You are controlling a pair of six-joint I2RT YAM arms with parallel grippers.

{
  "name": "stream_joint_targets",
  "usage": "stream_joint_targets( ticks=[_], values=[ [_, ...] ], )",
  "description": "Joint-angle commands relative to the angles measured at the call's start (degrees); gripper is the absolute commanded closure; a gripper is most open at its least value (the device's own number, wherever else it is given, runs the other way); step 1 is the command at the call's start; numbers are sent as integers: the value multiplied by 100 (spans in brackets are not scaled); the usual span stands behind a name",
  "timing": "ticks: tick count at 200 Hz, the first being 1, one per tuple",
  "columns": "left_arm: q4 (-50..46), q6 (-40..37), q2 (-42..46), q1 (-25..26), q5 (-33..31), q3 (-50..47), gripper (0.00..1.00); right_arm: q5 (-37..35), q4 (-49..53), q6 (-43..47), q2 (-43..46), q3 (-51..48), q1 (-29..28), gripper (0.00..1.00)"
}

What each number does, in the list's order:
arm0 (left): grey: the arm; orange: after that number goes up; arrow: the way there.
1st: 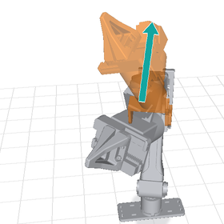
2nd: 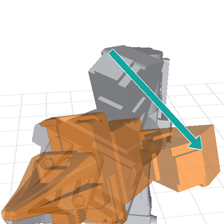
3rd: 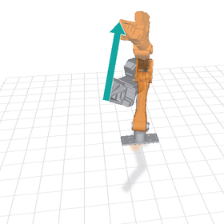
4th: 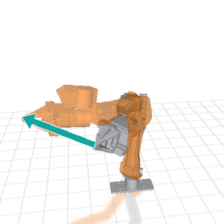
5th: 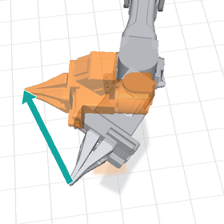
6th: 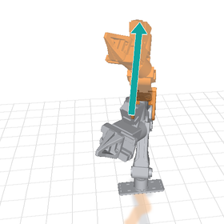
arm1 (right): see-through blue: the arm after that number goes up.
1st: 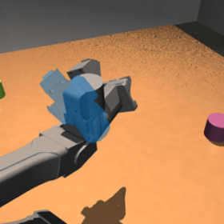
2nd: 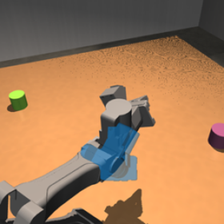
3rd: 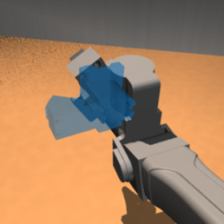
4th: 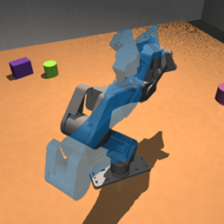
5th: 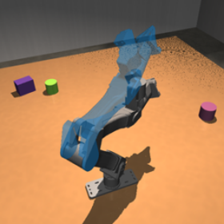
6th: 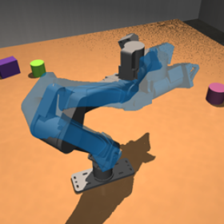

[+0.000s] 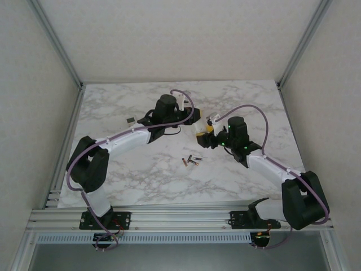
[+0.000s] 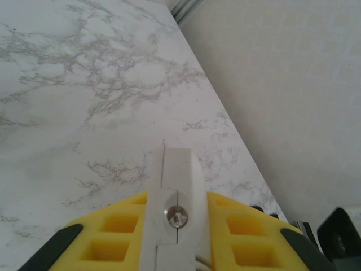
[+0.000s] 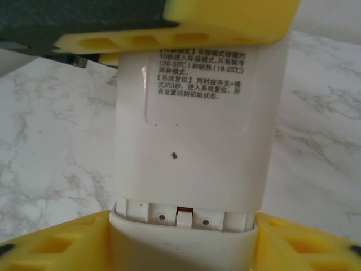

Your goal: Load the batteries into the remote control

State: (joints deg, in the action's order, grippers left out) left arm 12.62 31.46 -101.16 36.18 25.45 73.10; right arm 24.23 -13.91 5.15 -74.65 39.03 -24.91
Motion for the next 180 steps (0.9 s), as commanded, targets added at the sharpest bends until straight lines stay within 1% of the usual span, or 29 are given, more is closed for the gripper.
stream_joint_targets(
  ticks=[1, 26, 46, 59, 85, 112, 131, 151, 167, 180],
  values=[
    [95, 61, 302, -97, 224, 178, 100, 51, 3, 56, -54, 155, -17, 50],
    [173, 147, 340, -230, 284, 152, 100, -14, -92, -35, 124, 7, -15, 56],
    [276, 262, 403, -402, 374, 153, 100, -120, -232, -156, 265, -254, -21, 57],
    [407, 371, 460, -541, 488, 143, 100, -345, -246, -265, 235, -412, -20, 58],
    [511, 496, 617, -845, 506, 136, 100, -901, -549, -848, 301, -817, -18, 60],
    [585, 607, 701, -1017, 530, 33, 100, -1198, -956, -1377, 686, -1261, -12, 62],
    [512, 559, 643, -1019, 534, 20, 100, -1509, -662, -1692, 899, -1245, 45, 62],
    [508, 544, 592, -1018, 532, -73, 100, -1534, -420, -1990, 1001, -1212, 184, 61],
    [576, 604, 481, -1007, 595, -149, 100, -1457, -224, -2177, 921, -1086, 237, 60],
    [685, 658, 373, -987, 563, -225, 100, -1478, 156, -2468, 714, -835, 307, 58]
  ],
)
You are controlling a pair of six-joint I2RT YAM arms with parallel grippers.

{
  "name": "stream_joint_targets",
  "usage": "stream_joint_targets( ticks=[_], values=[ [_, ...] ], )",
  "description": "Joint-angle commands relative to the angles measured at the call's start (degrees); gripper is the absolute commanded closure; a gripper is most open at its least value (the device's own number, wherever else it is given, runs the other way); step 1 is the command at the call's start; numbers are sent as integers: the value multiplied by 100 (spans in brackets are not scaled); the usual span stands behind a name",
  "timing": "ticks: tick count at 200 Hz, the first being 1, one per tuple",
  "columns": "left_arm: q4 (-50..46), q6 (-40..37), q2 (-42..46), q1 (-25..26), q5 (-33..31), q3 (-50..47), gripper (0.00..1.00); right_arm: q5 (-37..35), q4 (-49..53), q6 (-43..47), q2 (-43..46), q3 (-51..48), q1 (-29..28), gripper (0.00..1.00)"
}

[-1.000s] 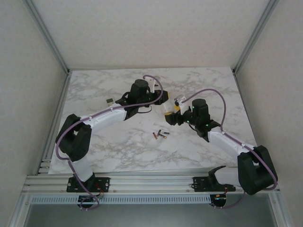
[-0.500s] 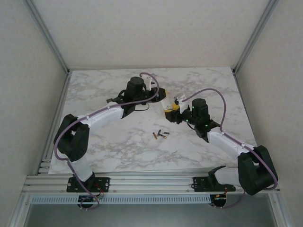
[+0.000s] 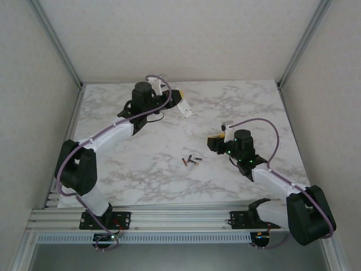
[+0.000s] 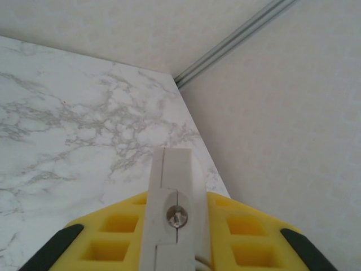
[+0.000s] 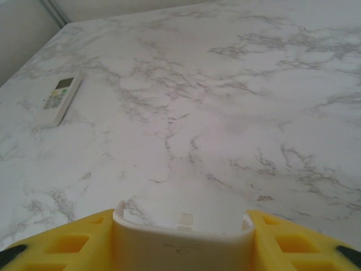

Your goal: Load the batteries into the remote control

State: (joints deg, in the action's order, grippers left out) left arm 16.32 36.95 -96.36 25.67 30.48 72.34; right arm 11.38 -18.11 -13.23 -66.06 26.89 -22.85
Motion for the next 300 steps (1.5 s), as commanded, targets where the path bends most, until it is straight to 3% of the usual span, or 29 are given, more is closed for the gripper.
stream_joint_targets(
  ticks=[1, 40, 71, 97, 115, 154, 191, 207, 256, 300],
  values=[
    [318, 110, -114, 72, 58, -149, 100, -204, 622, -660, -170, 404, 108, 58],
    [507, 113, -545, 279, -132, -113, 100, -1558, 2978, -1493, -1592, 1723, 456, 58],
    [476, 311, -1214, 547, -603, 234, 100, -1754, 3249, -1946, -2324, 1915, 600, 54],
    [858, 948, -1670, 684, -1561, 232, 100, -1760, 3422, -2539, -2697, 1958, 779, 44],
    [918, 1532, -1846, 711, -2536, 101, 100, -1837, 3695, -2745, -2519, 2014, 856, 33],
    [1288, 3197, -1753, 715, -4364, -850, 100, -2159, 4108, -2958, -1257, 1854, 859, 14],
    [1436, 4086, -2040, 860, -4435, -1185, 97, -1726, 4160, -2950, -598, 1702, 861, 13],
    [1454, 4248, -1957, 1050, -4728, -1417, 88, -1583, 4188, -2961, -432, 1639, 856, 13],
    [1181, 4707, -1322, 1542, -5599, -2188, 42, -1491, 4287, -2961, 52, 1436, 854, 12],
    [934, 4655, -751, 1562, -5637, -2683, 28, -1384, 4448, -2959, 307, 1421, 848, 12]
  ],
)
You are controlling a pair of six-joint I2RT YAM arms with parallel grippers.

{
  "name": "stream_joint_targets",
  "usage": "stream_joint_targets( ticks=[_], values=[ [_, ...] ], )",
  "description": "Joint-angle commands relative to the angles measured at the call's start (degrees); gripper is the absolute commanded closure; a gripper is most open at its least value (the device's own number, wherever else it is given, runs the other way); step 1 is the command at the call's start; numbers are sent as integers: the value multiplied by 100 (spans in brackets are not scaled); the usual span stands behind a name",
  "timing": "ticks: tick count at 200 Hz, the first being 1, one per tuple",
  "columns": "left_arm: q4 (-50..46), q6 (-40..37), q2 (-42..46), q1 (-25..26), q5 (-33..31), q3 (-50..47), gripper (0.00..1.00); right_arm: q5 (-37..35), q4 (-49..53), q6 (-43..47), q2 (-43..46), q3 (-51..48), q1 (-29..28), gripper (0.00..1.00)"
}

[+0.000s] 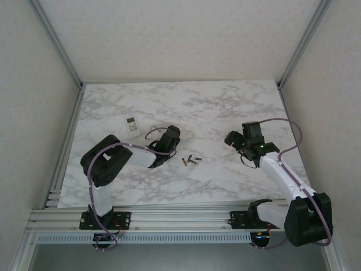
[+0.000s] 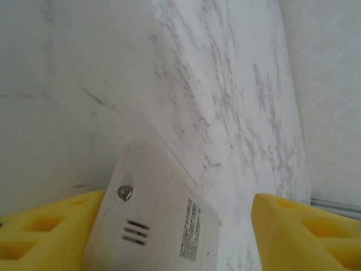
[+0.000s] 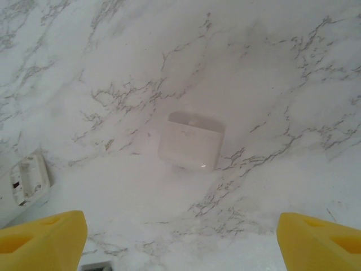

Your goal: Load the batteries into the remote control

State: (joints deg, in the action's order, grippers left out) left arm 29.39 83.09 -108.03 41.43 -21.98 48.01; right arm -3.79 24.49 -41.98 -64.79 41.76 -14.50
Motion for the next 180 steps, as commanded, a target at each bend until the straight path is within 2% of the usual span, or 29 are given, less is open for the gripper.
stream_joint_targets(
  ticks=[1, 25, 38, 48, 66, 81, 107, 119, 125, 138, 159, 180],
  values=[
    [-377, 36, 428, -13, -398, -262, 28, 138, 192, -84, 188, -68, 15, 12],
    [-635, -468, 1077, -43, -487, -468, 21, 565, 124, 68, 296, -88, -23, 12],
    [-924, -1216, 1504, -102, -454, -362, 18, 857, 3, 224, 306, -72, -134, 12],
    [-1488, -1949, 1763, -200, -248, -93, 17, 1074, -114, 400, 256, -25, -302, 12],
    [-2557, -3421, 2010, -474, 514, 663, 14, 1058, -54, 657, -9, 290, -751, 12],
    [-3519, -4540, 2043, -777, 1399, 1338, 12, 993, 112, 959, -387, 669, -1138, 12],
    [-4838, -5919, 1857, -1386, 2905, 2444, 6, 980, 342, 1418, -1152, 1284, -1597, 17],
    [-5151, -6236, 1787, -1601, 3339, 2817, 3, 1062, 424, 1654, -1472, 1476, -1738, 20],
    [-5238, -6350, 1772, -1685, 3538, 2966, 1, 1081, 505, 1780, -1617, 1583, -1806, 25],
    [-5344, -6626, 1768, -1735, 3826, 3206, 0, 894, 831, 2030, -1898, 1808, -1925, 29],
    [-5076, -6953, 1827, -1768, 3804, 3051, 0, 824, 980, 2402, -2167, 1781, -1992, 34],
    [-4714, -7033, 2080, -1779, 3825, 2495, 1, 884, 1097, 2741, -2350, 1748, -2036, 37]
  ],
)
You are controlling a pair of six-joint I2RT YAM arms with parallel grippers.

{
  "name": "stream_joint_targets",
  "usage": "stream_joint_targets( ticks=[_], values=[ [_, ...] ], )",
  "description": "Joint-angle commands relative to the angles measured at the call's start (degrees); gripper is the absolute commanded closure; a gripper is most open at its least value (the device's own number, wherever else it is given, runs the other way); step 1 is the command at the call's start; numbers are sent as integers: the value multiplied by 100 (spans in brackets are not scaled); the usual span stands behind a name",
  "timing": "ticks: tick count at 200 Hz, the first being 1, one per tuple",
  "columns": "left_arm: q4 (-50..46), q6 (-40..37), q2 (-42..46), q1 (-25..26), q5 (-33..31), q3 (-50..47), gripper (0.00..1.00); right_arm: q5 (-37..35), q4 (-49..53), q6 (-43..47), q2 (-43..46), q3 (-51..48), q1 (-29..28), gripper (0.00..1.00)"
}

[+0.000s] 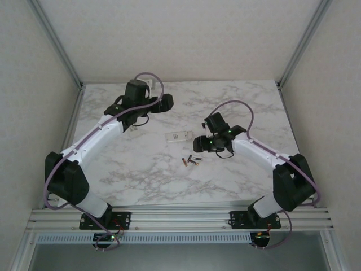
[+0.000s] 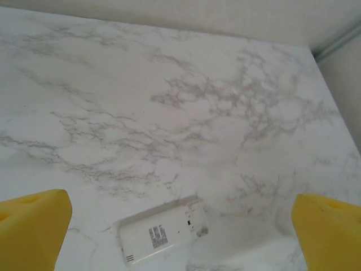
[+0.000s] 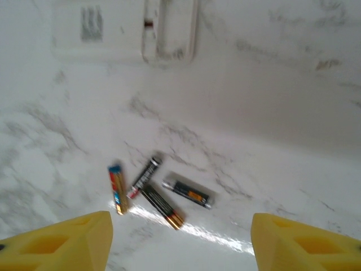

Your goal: Load the batteries into the remote control

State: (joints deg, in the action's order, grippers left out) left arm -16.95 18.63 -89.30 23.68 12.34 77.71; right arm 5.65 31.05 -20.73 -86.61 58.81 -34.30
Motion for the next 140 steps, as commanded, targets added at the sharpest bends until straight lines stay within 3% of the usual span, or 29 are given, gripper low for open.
stream_joint_targets(
  ticks=[1, 17, 30, 44, 54, 67, 82, 98, 114, 140],
  values=[
    [-54, -588, 218, -4, 397, -507, 1, -67, 448, 633, -175, 43, -57, 37],
    [221, -678, 433, 17, 330, -918, 1, -257, 646, 649, -265, 103, -60, 41],
    [103, -817, 427, 80, 1, -888, 0, -686, 865, 49, -336, 256, -66, 42],
    [95, -851, 406, 75, -193, -863, 1, -968, 1070, -1414, -346, 400, -66, 44],
    [80, -869, 407, 52, -283, -854, 0, -808, 834, -2807, -232, 256, -135, 36],
    [126, -888, 468, 54, -398, -912, 0, -459, 275, -4323, -32, -139, -229, 37],
    [237, -913, 578, 47, -419, -1015, 0, -583, -196, -5595, 151, -420, -423, 36],
    [379, -952, 674, 54, -257, -1128, 0, -853, 7, -6278, 62, -207, -566, 35],
    [509, -1054, 750, 85, -106, -1212, 1, -646, 364, -6779, -319, 85, -570, 35],
    [564, -1305, 891, 203, -425, -1298, 1, -119, 504, -7309, -960, 350, -567, 49]
  ],
)
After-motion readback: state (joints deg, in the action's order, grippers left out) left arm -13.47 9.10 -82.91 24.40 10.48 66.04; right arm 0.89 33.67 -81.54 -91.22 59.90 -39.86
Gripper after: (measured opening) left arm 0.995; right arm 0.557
